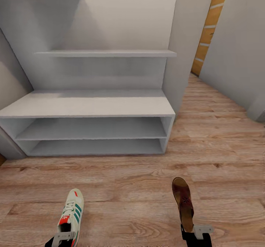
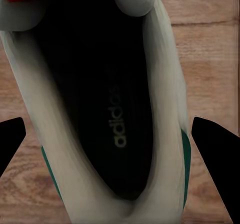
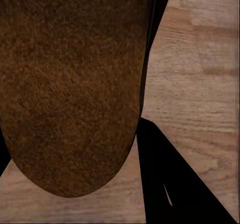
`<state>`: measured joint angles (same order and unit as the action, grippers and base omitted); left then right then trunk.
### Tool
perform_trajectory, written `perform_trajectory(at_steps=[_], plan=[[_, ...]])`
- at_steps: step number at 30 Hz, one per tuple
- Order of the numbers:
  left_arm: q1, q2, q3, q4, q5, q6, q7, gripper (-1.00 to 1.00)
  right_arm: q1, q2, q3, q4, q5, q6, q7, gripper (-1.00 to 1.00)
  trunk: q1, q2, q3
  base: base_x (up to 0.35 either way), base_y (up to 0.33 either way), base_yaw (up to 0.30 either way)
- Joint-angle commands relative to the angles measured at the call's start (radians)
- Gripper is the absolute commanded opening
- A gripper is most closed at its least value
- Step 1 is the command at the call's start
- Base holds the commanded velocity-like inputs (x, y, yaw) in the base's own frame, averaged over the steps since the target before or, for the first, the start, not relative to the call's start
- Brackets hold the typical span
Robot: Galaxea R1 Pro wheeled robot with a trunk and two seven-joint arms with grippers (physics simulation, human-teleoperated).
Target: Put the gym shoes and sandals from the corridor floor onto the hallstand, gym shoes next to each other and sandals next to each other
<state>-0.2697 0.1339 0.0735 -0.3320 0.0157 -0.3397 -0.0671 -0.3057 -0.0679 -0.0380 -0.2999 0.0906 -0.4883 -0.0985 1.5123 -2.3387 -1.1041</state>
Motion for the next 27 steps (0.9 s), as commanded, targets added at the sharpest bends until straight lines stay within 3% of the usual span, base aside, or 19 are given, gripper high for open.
perform_trajectory(at_steps=[1, 27], plan=[[0.0, 0.0, 0.006, 0.001, 0.001, -0.002, -0.007, -1.0, -0.001, 0.0, -0.003, 0.001, 0.006, -0.003, -0.004, -1.0, 0.0, 0.0, -0.001, -0.134, 0.111, -0.239], [-0.008, -0.003, 0.003, 0.001, -0.002, 0.02, -0.005, -1.0, -0.001, -0.008, -0.008, -0.007, 0.009, -0.003, -0.004, -1.0, 0.0, 0.0, -0.001, -0.011, 0.01, -0.023]])
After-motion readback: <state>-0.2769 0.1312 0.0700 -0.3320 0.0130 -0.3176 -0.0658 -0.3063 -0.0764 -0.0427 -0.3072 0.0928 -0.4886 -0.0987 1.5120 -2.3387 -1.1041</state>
